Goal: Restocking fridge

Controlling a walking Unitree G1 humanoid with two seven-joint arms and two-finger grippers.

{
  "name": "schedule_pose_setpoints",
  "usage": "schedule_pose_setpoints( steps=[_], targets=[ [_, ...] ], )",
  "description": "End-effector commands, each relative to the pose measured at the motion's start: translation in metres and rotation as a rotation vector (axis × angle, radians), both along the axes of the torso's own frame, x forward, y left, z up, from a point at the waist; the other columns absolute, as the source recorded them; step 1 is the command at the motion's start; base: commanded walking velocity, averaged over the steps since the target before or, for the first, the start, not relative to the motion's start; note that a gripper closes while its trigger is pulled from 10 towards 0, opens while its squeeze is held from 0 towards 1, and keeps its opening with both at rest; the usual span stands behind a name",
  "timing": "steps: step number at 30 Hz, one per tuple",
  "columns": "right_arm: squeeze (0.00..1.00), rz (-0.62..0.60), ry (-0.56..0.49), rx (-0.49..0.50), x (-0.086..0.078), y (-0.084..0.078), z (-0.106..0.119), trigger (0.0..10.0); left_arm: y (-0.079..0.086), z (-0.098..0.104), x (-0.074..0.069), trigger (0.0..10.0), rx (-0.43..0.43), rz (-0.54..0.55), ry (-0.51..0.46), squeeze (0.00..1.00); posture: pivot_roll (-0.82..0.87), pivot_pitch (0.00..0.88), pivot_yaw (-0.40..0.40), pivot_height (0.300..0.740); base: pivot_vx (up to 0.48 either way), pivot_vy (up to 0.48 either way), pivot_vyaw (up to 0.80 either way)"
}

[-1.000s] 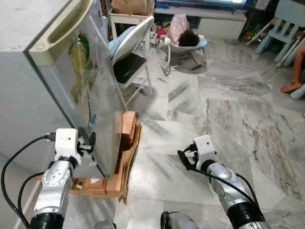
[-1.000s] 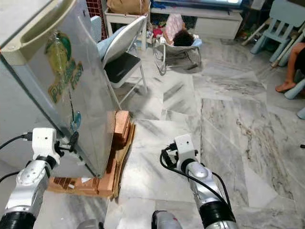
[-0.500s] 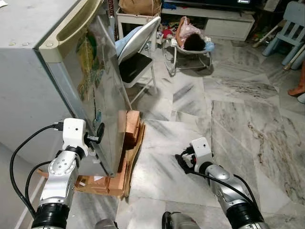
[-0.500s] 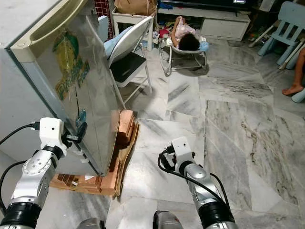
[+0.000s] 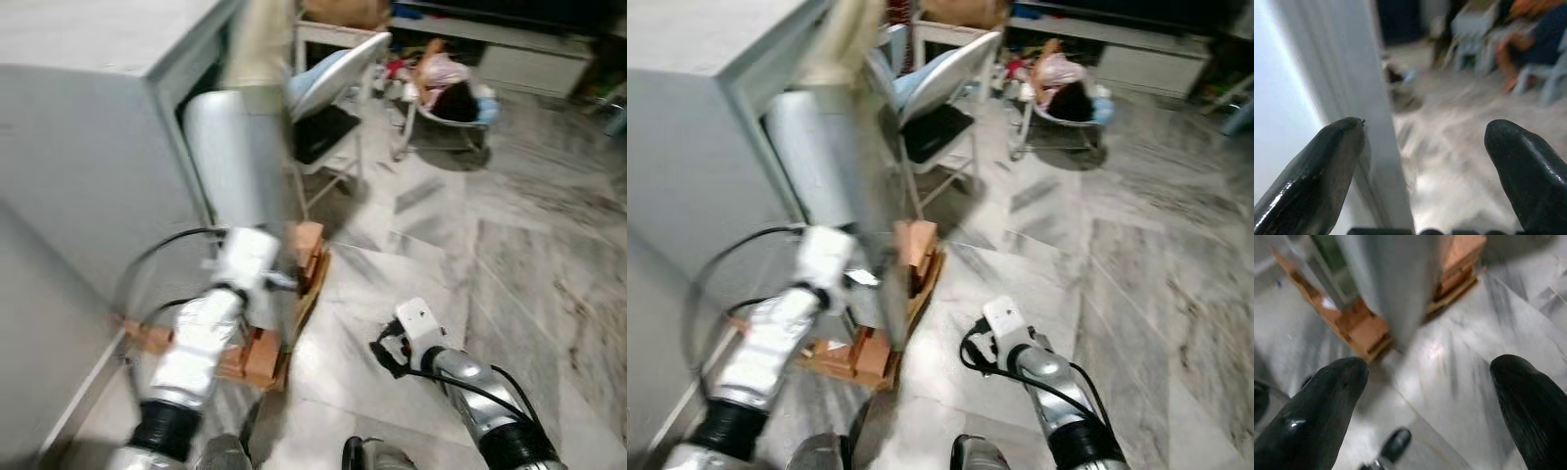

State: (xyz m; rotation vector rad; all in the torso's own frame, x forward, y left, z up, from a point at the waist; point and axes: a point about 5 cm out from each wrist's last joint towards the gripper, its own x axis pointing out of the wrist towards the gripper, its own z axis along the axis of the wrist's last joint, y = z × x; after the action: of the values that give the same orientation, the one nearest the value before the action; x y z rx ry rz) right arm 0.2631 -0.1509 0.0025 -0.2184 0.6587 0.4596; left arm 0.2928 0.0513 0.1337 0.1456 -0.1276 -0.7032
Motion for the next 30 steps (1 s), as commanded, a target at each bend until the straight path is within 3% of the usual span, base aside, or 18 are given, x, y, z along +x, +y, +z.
schedule_pose_setpoints(
  steps=[1,2,6,10,12,16,18,22,29,30],
  targets=[
    [0.0,-0.018,0.02,-0.027,-0.006,-0.012,-0.004,10.0,0.029,-0.002,0.012,10.0,0.009,0.118,0.003,0.0,-0.03,0.047,-0.012,0.735,0.0,0.0,0.0],
    [0.0,-0.018,0.021,-0.028,-0.006,-0.012,-0.004,10.0,0.032,-0.002,0.013,10.0,0.012,0.134,0.003,0.0,-0.03,0.047,-0.012,0.735,0.0,0.0,0.0],
    [0.0,-0.026,0.01,-0.018,-0.006,-0.011,-0.003,10.0,0.085,-0.007,0.017,10.0,0.033,0.305,0.025,0.0,-0.03,0.058,-0.004,0.735,0.0,0.0,0.0],
    [0.0,-0.035,0.002,-0.014,-0.006,-0.011,-0.003,10.0,0.105,-0.012,0.012,10.0,0.04,0.361,0.037,0.0,-0.03,0.062,-0.002,0.735,0.0,0.0,0.0],
    [0.0,-0.059,-0.021,0.0,-0.004,-0.009,0.0,10.0,0.122,-0.023,0.002,10.0,0.044,0.415,0.071,0.0,-0.02,0.065,-0.003,0.735,0.0,-0.307,0.0],
    [0.0,-0.031,-0.09,-0.042,0.001,-0.008,0.007,10.0,0.133,-0.041,-0.016,10.0,0.049,0.481,0.122,0.0,-0.02,0.07,-0.006,0.735,0.0,-0.377,0.0],
    [0.0,-0.025,-0.102,-0.047,0.001,-0.007,0.008,10.0,0.134,-0.042,-0.018,10.0,0.044,0.489,0.13,0.0,-0.02,0.07,-0.006,0.735,0.0,-0.424,0.0],
    [0.0,-0.016,-0.142,0.009,0.006,0.005,0.016,10.0,0.139,-0.06,-0.041,10.0,0.049,0.505,0.187,0.0,-0.02,0.075,-0.017,0.735,0.0,-0.429,0.0],
    [0.0,-0.016,-0.261,0.043,0.015,0.012,0.031,10.0,0.157,-0.065,-0.05,10.0,0.057,0.565,0.212,0.0,-0.01,0.075,-0.017,0.735,0.162,-0.4,0.0],
    [0.0,0.013,-0.323,0.026,0.017,0.013,0.037,10.0,0.158,-0.064,-0.05,10.0,0.063,0.57,0.207,0.0,-0.01,0.073,-0.016,0.735,0.319,-0.356,0.0]
  ],
)
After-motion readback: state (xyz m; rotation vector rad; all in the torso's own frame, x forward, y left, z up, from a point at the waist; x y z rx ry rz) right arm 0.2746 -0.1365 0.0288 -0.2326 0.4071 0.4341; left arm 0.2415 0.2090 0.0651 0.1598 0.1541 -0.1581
